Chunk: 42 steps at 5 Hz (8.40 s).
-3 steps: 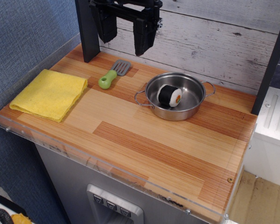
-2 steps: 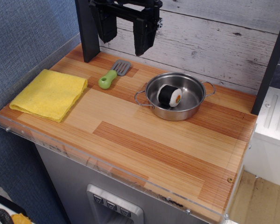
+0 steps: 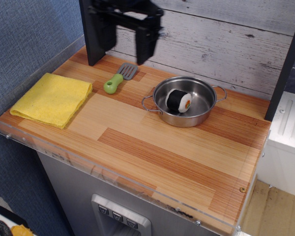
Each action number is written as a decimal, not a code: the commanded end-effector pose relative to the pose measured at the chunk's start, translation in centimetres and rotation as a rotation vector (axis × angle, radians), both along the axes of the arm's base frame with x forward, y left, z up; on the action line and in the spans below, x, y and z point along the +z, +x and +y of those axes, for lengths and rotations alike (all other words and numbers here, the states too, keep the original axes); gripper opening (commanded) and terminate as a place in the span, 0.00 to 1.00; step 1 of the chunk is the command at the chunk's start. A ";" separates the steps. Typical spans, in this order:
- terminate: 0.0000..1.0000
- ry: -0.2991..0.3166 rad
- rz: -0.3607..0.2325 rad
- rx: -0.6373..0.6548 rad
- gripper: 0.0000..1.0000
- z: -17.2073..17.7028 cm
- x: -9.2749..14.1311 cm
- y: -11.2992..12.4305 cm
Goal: Pick the cloth from side and place it on the right corner
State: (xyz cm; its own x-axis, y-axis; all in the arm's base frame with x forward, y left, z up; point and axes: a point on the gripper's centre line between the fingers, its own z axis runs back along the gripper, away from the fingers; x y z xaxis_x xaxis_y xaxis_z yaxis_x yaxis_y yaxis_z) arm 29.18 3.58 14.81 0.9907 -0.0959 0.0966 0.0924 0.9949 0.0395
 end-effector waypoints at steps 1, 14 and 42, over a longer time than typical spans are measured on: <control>0.00 0.066 -0.025 0.025 1.00 5.1 -0.6 -1.1; 0.00 -0.029 -0.050 -0.144 1.00 12.6 -8.9 -0.2; 0.00 0.001 -0.075 -0.112 1.00 -8.8 -0.1 -3.9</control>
State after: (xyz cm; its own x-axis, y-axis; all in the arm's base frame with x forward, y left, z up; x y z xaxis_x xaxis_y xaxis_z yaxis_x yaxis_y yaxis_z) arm 25.13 -4.97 13.57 0.9711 -0.2085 0.1165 0.2035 0.9776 0.0537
